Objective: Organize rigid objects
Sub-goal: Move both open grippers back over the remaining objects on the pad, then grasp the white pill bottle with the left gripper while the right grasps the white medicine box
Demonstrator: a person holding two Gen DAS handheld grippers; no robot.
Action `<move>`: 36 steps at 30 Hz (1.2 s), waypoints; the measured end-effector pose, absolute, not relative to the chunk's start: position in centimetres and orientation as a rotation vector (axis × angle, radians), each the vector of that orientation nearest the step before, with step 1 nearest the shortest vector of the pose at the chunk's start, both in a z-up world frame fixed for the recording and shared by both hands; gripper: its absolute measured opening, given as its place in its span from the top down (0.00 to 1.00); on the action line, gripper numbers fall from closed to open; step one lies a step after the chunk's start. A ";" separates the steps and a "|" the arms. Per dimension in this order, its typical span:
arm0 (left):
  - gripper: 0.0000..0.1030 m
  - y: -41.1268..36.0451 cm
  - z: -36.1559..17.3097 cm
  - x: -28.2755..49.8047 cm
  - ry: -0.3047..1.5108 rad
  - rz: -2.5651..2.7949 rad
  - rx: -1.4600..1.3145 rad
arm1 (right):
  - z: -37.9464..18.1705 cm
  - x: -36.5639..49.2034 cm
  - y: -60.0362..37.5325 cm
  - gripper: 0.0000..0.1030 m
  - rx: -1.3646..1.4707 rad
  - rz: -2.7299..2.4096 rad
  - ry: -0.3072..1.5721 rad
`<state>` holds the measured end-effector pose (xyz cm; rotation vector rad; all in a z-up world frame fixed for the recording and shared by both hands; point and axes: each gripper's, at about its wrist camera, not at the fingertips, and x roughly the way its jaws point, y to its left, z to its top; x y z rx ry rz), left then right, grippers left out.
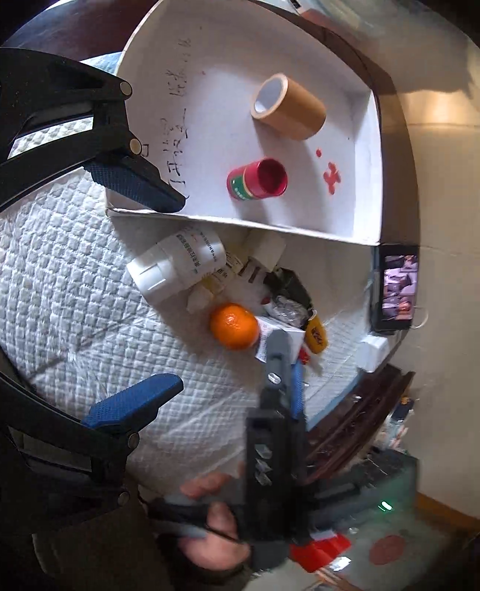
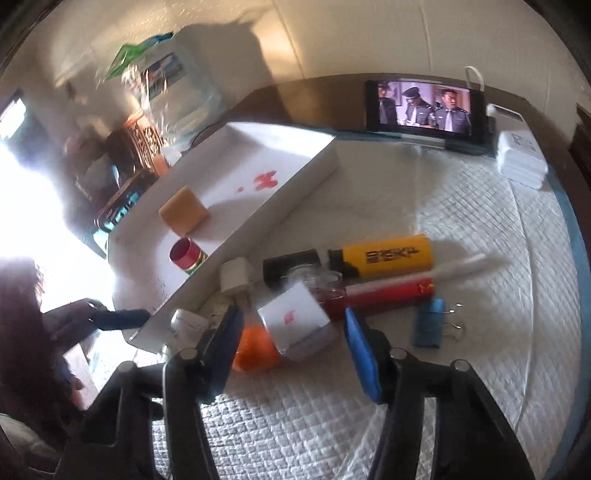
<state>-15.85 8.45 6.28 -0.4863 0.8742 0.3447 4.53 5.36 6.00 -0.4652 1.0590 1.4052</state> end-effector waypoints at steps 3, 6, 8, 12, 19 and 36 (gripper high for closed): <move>0.13 7.9 6.8 -16.5 0.845 0.322 -0.494 | 5.4 4.3 5.8 0.47 -0.489 1.401 1.060; 0.13 7.4 6.3 -15.8 0.876 0.259 -0.515 | 5.0 4.2 6.1 0.49 -0.505 1.400 1.057; 0.13 6.7 6.0 -15.3 0.893 0.218 -0.526 | 5.0 4.3 6.1 0.54 -0.514 1.394 1.055; 0.14 7.4 5.3 -15.5 0.907 0.254 -0.558 | 4.8 4.6 5.8 0.56 -0.502 1.387 1.080; 0.14 10.3 4.2 -16.9 0.905 0.387 -0.662 | 4.8 4.6 5.2 0.60 -0.499 1.391 1.071; 0.64 9.9 2.5 -12.4 1.024 0.436 -0.565 | 5.8 5.9 3.0 0.63 -0.446 1.356 1.035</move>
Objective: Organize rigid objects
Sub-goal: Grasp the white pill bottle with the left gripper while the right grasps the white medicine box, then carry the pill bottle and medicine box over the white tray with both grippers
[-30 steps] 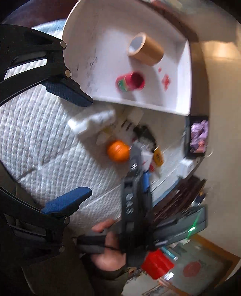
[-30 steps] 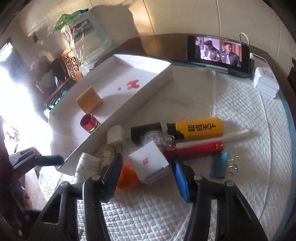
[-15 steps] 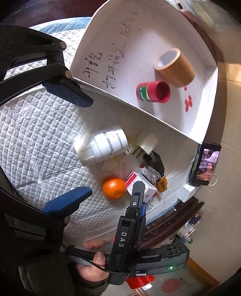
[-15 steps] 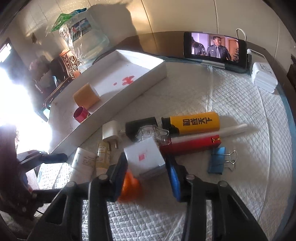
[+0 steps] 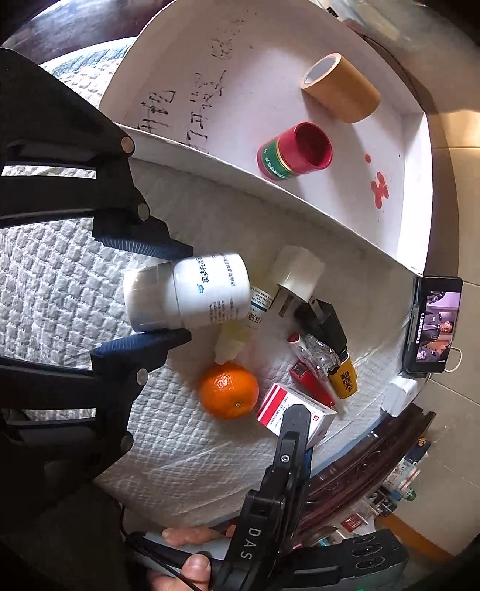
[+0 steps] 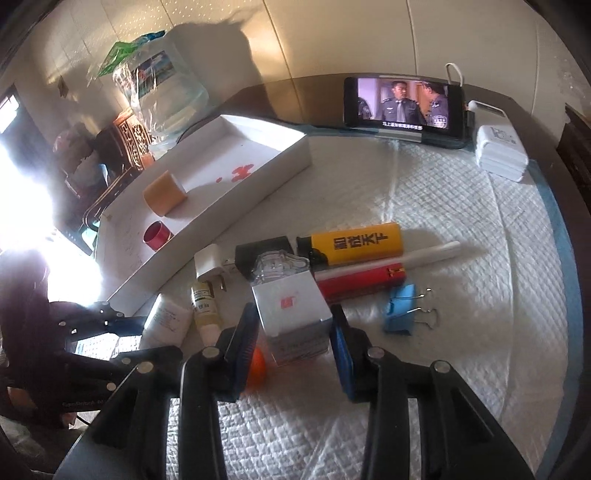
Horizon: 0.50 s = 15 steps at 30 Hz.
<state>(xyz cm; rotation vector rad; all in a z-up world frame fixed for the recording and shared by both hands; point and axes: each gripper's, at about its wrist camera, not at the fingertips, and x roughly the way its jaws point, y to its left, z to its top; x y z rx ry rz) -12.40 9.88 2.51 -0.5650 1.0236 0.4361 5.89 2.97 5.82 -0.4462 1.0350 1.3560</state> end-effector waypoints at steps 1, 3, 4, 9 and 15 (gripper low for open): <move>0.64 9.7 2.6 -12.4 1.017 0.430 -0.567 | 5.9 5.9 2.9 0.63 -0.440 1.357 1.032; 0.64 9.3 3.0 -12.5 0.991 0.420 -0.554 | 6.3 6.0 2.6 0.63 -0.427 1.368 1.018; 0.64 9.0 3.4 -12.4 0.977 0.416 -0.544 | 6.6 5.9 2.6 0.63 -0.429 1.372 1.011; 0.64 9.2 6.5 -13.1 0.886 0.432 -0.499 | 9.7 5.7 2.6 0.63 -0.404 1.407 0.916; 0.64 11.0 11.8 -15.2 0.759 0.509 -0.464 | 13.8 5.9 2.6 0.63 -0.317 1.445 0.834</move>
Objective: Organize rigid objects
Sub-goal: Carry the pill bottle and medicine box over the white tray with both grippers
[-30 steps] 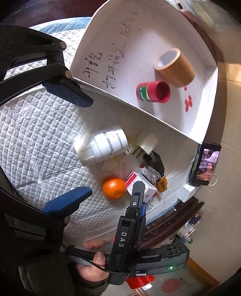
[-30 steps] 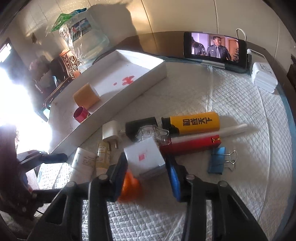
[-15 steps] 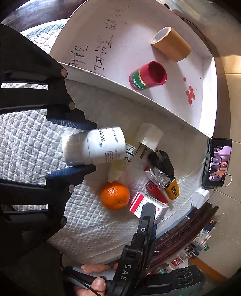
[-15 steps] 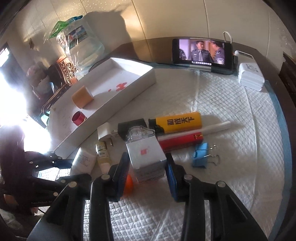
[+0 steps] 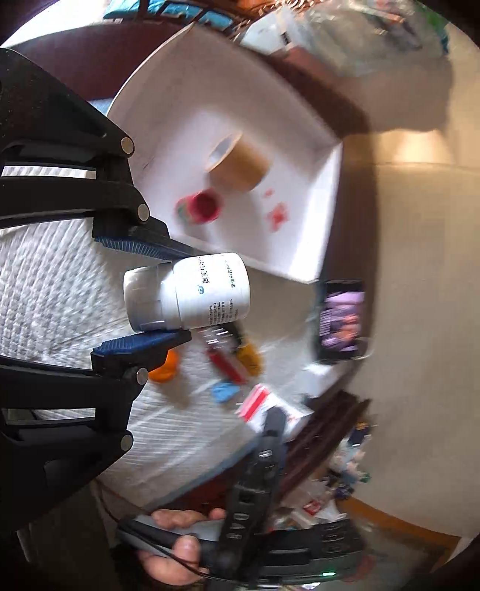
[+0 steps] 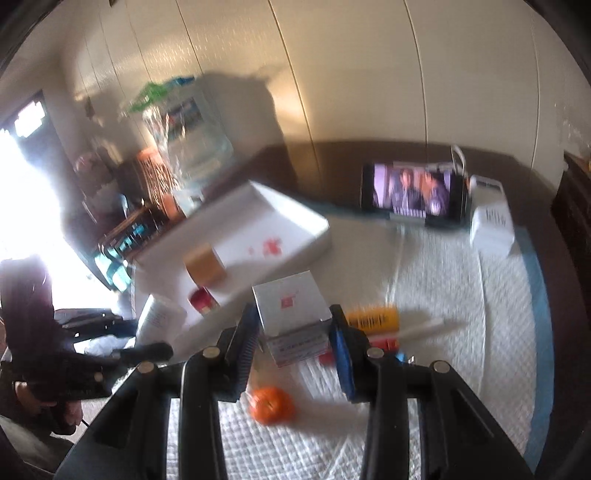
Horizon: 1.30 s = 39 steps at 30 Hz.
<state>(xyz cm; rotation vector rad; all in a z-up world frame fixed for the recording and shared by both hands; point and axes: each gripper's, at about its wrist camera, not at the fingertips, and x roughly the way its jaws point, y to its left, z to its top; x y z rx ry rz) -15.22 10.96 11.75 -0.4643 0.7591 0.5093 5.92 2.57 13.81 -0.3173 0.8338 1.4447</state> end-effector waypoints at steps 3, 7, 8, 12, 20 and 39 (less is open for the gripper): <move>0.64 12.1 15.0 -16.8 0.672 0.568 -0.448 | 15.9 5.6 2.8 0.63 -0.293 1.472 0.793; 0.64 13.1 18.6 -18.4 0.548 0.671 -0.426 | 18.3 4.3 4.3 0.63 -0.294 1.534 0.736; 0.64 13.2 19.2 -18.9 0.527 0.690 -0.421 | 18.7 3.9 4.7 0.63 -0.292 1.550 0.729; 0.64 13.5 19.9 -20.3 0.486 0.742 -0.413 | 20.4 1.7 7.3 0.63 -0.304 1.620 0.695; 0.64 14.8 20.2 -24.0 0.470 0.824 -0.443 | 21.5 -2.2 9.7 0.63 -0.312 1.698 0.650; 0.64 16.5 18.3 -26.0 0.487 0.883 -0.508 | 18.9 -3.5 11.9 0.63 -0.340 1.701 0.779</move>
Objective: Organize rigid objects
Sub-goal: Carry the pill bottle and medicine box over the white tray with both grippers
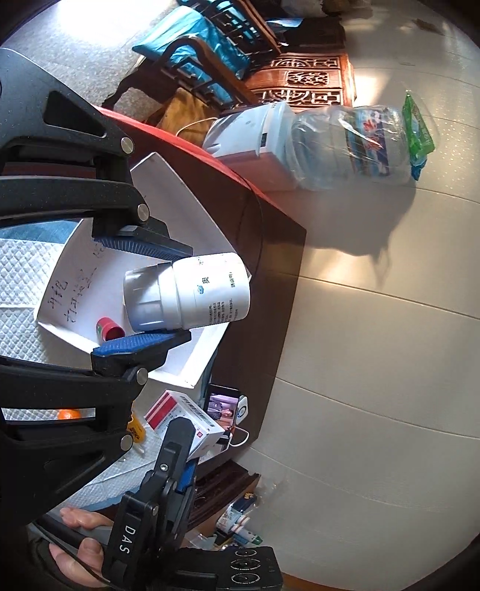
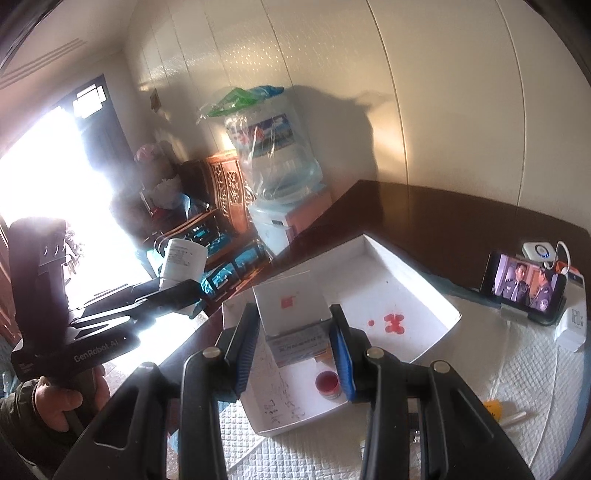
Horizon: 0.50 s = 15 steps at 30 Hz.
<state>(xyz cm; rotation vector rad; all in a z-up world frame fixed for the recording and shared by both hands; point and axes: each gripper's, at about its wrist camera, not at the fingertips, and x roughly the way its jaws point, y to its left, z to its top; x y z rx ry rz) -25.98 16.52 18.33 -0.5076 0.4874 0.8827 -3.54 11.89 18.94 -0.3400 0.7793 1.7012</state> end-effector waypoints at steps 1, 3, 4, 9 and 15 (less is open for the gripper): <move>0.64 16.6 18.1 -26.0 0.490 0.882 -0.512 | 18.8 -3.5 11.9 0.63 -0.343 1.700 0.786; 0.64 16.9 17.7 -25.9 0.498 0.883 -0.522 | 18.5 -3.5 12.2 0.63 -0.351 1.698 0.795; 0.64 17.1 17.4 -25.9 0.504 0.885 -0.527 | 18.4 -3.4 12.3 0.63 -0.355 1.696 0.797; 0.64 18.2 16.3 -25.8 0.530 0.896 -0.550 | 17.6 -3.2 13.6 0.63 -0.368 1.686 0.811; 0.64 20.5 14.9 -24.9 0.570 0.886 -0.576 | 16.2 -3.4 16.8 0.63 -0.432 1.664 0.793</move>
